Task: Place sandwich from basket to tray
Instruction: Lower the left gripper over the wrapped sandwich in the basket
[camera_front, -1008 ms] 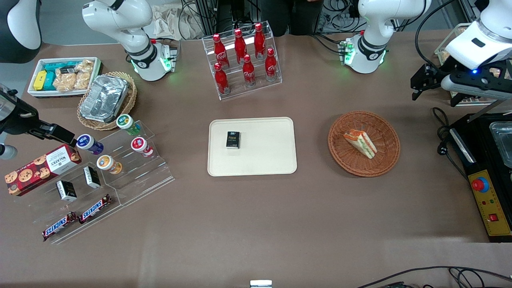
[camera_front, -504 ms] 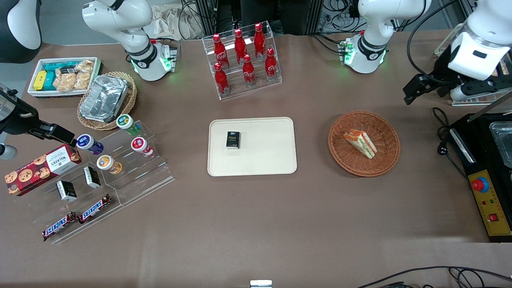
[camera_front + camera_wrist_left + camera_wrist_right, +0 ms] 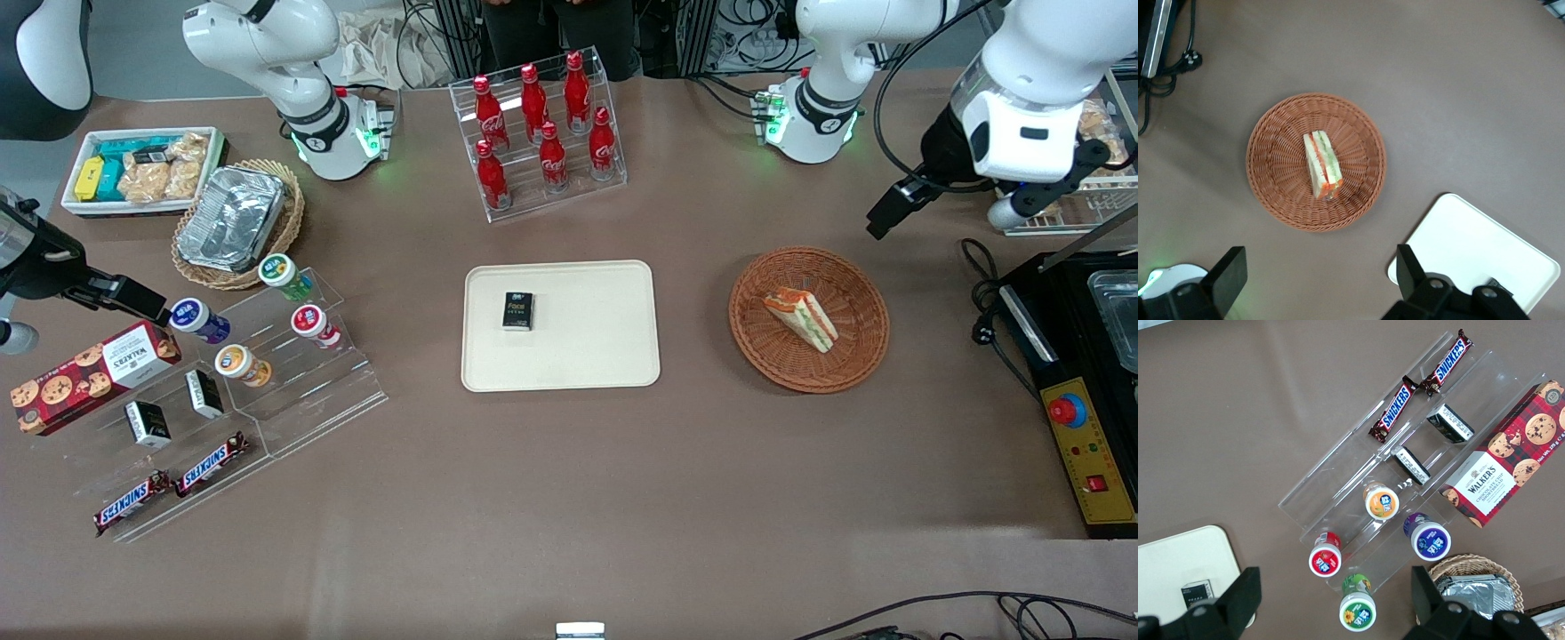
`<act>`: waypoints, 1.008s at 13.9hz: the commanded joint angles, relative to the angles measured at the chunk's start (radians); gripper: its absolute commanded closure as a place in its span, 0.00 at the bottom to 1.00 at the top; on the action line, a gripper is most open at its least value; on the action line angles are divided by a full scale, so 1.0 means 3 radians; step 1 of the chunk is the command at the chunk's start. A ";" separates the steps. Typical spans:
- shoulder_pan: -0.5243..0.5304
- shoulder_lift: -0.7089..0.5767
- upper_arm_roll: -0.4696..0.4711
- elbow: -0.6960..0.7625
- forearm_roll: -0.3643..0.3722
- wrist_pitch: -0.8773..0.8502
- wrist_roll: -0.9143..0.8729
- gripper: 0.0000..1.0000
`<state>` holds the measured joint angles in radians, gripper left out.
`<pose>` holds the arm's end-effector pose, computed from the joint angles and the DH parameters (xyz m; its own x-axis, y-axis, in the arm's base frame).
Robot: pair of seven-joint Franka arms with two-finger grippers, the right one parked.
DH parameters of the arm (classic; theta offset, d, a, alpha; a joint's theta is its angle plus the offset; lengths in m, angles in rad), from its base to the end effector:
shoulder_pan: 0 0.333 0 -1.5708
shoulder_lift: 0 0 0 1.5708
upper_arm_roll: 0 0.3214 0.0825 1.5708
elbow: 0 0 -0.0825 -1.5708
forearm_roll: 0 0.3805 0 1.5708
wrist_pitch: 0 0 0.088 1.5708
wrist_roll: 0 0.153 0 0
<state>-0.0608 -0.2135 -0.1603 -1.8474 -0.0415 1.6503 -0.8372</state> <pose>0.4741 -0.1192 0.5699 0.8124 0.5831 0.0036 0.5829 -0.8124 0.0153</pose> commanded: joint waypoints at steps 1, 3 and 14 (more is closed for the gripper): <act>-0.0002 -0.0015 -0.0003 -0.0177 0.0021 -0.0009 -0.0098 0.01; -0.0002 0.0067 -0.0003 -0.0330 0.0016 0.0082 -0.0129 0.01; -0.0298 0.0716 -0.0003 -0.1277 0.0582 0.1314 -0.0726 0.01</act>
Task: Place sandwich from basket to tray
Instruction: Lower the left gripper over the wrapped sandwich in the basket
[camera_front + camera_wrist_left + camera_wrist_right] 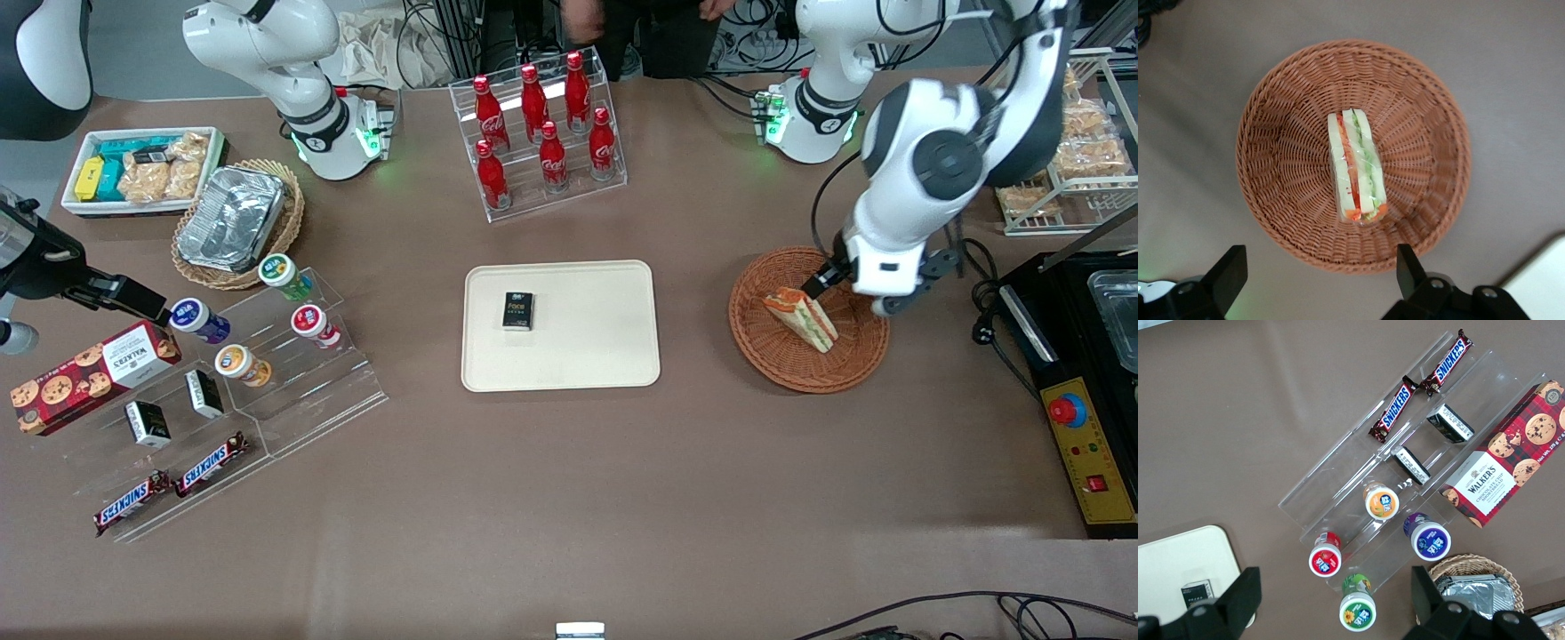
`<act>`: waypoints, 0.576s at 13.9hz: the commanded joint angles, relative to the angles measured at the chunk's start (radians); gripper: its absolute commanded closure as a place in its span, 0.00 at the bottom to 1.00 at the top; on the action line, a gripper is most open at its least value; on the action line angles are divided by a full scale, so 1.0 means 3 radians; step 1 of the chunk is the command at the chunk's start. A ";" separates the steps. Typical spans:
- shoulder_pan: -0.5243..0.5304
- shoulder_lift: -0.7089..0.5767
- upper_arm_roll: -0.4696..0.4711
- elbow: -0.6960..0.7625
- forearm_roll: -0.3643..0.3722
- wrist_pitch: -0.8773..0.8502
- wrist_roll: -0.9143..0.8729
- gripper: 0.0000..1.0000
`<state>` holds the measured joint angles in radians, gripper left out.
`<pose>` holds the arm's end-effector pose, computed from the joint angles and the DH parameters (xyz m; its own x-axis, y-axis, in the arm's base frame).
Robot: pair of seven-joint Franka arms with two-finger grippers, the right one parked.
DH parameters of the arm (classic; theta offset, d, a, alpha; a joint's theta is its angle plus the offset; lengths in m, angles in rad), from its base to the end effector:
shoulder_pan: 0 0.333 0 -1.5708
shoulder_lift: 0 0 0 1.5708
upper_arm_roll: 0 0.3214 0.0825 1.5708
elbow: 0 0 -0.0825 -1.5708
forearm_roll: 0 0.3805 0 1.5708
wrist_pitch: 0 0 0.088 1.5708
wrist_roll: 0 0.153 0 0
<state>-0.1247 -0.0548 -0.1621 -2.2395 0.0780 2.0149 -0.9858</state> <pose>0.4668 -0.1295 0.3410 0.7873 0.6156 -0.0340 0.6007 -0.7784 -0.1826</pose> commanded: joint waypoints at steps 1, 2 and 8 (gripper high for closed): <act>-0.0090 0.0249 0.0004 0.0020 0.0205 0.0171 -0.0267 0.01; -0.0085 0.0290 0.0004 0.0000 0.0210 0.0237 -0.0298 0.01; -0.0080 0.0515 0.0024 -0.0240 0.0317 0.0779 -0.0431 0.01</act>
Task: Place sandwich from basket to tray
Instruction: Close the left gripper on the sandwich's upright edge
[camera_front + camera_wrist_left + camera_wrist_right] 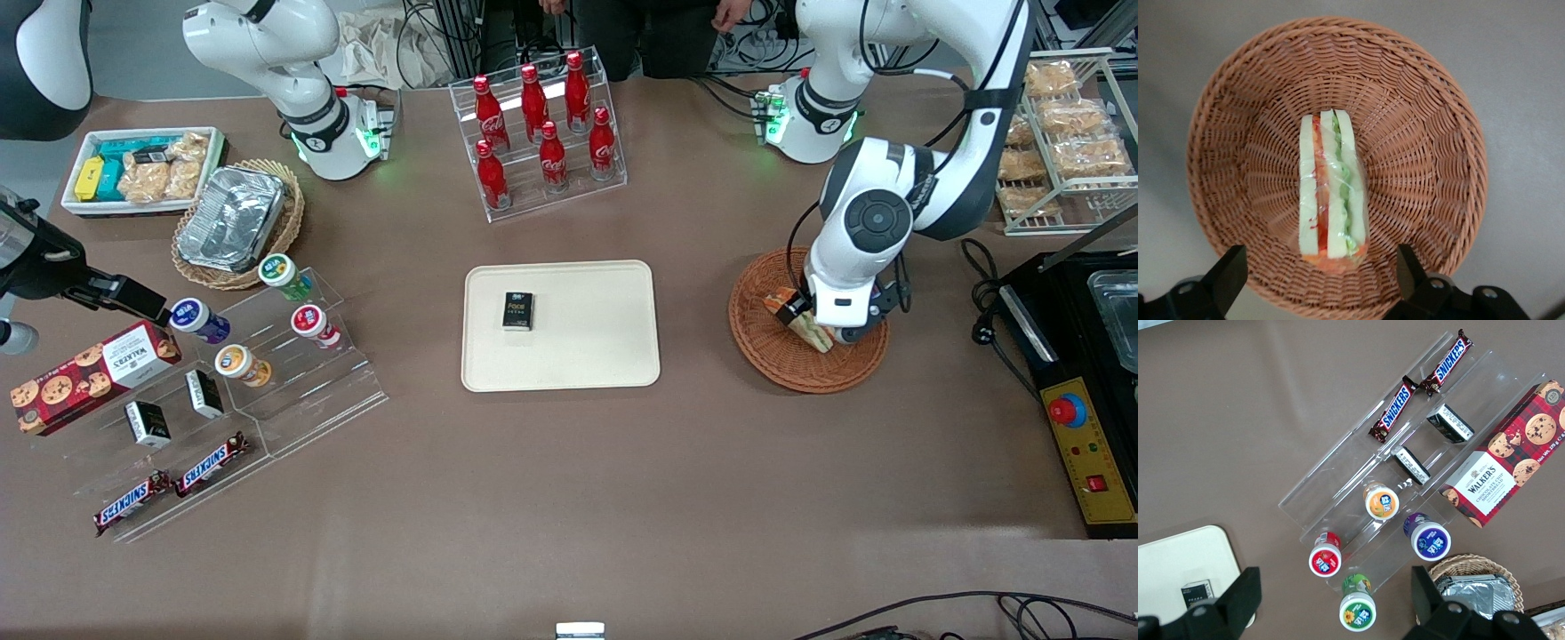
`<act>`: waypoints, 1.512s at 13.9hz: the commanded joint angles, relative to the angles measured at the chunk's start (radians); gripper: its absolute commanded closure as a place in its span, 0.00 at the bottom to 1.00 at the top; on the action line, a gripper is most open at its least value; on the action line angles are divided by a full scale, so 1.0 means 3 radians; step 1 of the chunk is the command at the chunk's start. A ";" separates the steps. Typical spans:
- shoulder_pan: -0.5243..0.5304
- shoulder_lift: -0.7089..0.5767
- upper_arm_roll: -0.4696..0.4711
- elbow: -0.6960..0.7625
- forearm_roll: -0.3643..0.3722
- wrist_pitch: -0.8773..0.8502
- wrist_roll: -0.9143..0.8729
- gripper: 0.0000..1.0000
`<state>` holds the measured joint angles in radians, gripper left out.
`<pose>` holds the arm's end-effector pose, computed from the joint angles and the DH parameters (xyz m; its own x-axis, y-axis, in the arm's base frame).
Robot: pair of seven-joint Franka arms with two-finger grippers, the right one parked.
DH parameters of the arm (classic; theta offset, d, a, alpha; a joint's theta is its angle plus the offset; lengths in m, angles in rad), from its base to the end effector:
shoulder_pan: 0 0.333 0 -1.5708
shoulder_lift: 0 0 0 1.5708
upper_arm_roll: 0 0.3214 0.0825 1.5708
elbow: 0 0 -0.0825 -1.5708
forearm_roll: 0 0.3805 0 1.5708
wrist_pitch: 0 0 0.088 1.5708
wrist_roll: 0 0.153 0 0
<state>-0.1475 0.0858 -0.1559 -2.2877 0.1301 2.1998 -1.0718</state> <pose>0.4742 -0.1393 0.2647 0.7752 0.6315 -0.0157 0.6178 -0.7631 -0.1899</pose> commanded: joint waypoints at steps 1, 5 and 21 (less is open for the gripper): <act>-0.0004 0.0102 0.0008 -0.0085 0.0205 0.0209 -0.0200 0.01; 0.0001 0.0363 0.0008 -0.0065 0.0481 0.0281 -0.0527 0.01; -0.0035 -0.0398 -0.0150 0.0241 0.0263 -0.0540 -0.0131 1.00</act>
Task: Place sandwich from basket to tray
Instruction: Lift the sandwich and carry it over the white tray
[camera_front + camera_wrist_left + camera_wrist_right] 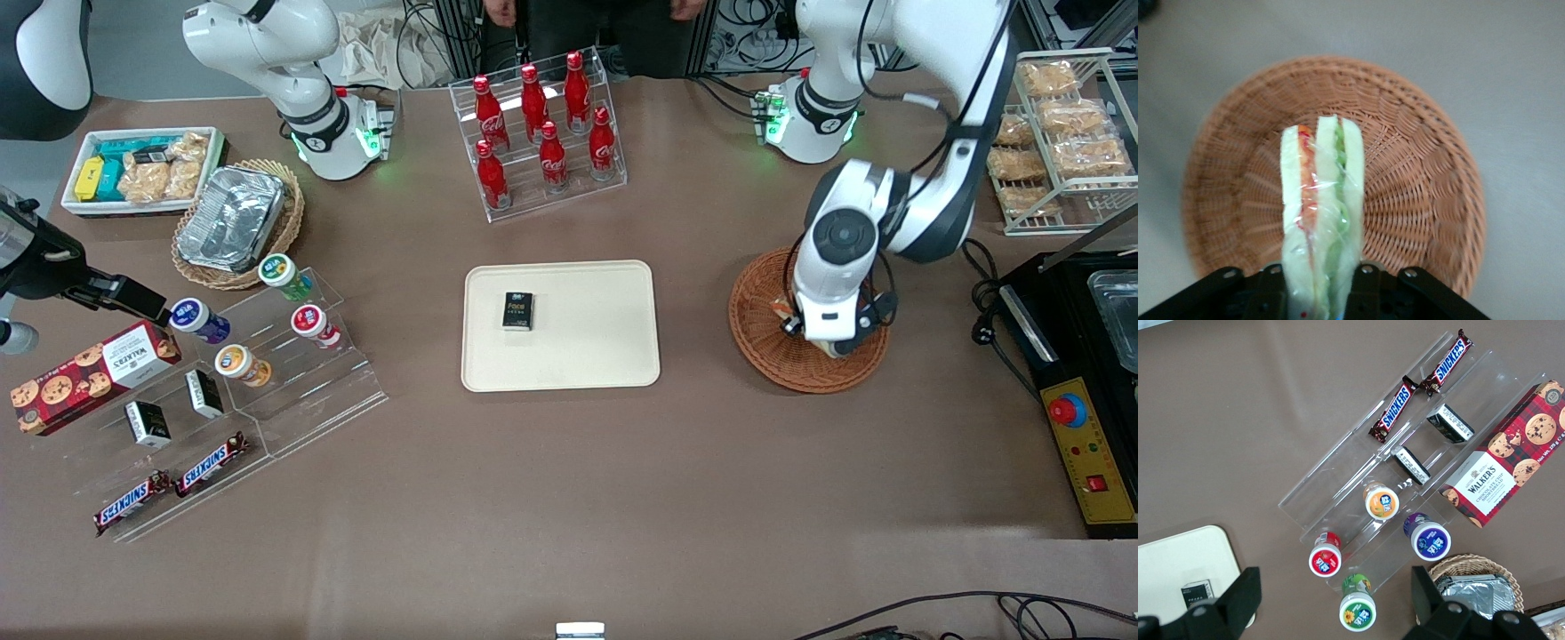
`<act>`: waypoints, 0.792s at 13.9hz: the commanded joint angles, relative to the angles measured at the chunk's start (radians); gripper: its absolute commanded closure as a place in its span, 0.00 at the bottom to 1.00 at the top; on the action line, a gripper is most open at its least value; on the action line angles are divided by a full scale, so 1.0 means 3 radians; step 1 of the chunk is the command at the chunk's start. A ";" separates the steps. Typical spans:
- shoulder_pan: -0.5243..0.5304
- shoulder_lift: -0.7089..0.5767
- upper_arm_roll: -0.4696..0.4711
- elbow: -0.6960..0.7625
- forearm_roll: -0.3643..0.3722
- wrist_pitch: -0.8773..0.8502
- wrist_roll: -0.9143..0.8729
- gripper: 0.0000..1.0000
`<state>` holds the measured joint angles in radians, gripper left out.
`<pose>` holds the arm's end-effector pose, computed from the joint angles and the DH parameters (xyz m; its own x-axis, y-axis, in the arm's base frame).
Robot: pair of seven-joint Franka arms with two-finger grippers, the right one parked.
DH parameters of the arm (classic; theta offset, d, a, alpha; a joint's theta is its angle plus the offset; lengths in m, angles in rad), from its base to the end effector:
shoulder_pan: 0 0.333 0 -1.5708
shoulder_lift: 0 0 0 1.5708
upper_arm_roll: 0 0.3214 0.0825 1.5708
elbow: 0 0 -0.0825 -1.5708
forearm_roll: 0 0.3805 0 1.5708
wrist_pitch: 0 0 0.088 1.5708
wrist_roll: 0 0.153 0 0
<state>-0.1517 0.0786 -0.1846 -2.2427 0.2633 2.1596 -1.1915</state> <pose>0.4844 -0.1482 0.2849 0.7744 0.6247 0.1006 0.6293 -0.7439 -0.2248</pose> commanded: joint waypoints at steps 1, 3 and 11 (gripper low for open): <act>-0.0031 -0.0430 -0.0080 0.0284 -0.0299 -0.0661 0.0416 1.00; -0.0026 -0.0497 -0.0136 0.0703 -0.0488 -0.1213 0.0713 1.00; -0.0041 -0.0411 -0.0708 0.1043 -0.0867 -0.0998 0.1542 1.00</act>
<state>-0.1620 -0.0681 -0.3405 -1.9452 0.0319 1.7980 -0.7787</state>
